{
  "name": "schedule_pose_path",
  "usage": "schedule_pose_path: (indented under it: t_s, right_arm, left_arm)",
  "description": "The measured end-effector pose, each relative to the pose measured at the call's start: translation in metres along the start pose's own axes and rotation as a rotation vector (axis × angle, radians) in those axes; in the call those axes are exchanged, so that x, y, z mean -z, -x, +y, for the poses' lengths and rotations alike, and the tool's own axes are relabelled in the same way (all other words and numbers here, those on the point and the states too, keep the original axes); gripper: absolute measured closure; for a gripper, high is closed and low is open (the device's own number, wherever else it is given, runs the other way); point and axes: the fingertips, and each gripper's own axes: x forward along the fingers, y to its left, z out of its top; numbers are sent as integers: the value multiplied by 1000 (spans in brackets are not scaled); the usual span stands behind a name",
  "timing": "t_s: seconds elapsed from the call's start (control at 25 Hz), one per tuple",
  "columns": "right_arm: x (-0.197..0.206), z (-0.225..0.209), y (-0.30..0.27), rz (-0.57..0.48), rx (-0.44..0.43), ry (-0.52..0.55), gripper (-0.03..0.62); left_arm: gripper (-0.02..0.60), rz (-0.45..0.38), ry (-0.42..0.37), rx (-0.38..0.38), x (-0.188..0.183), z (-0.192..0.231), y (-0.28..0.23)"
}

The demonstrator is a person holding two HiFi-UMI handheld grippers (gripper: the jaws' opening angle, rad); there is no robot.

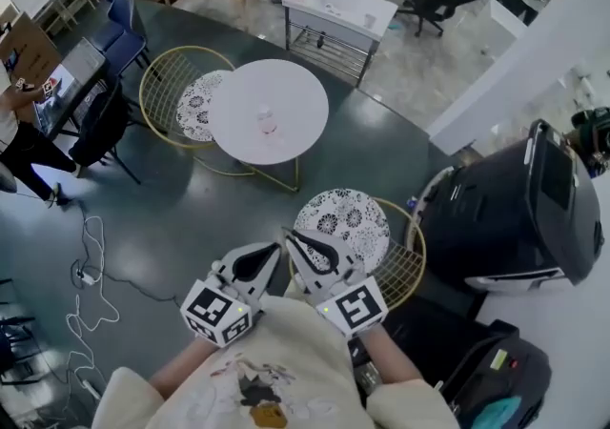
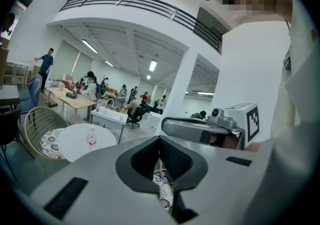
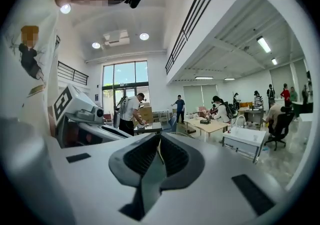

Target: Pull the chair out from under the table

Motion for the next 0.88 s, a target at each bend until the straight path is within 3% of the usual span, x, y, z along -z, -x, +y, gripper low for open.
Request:
schedule_pose_path:
  t_s: [0.24, 0.52, 0.88]
  right_arm:
    - [-7, 31, -6, -12, -28, -29, 569]
    - [-10, 33, 3, -39, 10, -124, 569]
    - [-10, 41, 10, -24, -2, -122, 569]
  left_arm:
    - [580, -6, 0, -15, 4, 5, 10]
    - [580, -32, 24, -36, 5, 4, 17]
    - [578, -46, 31, -68, 4, -1, 27]
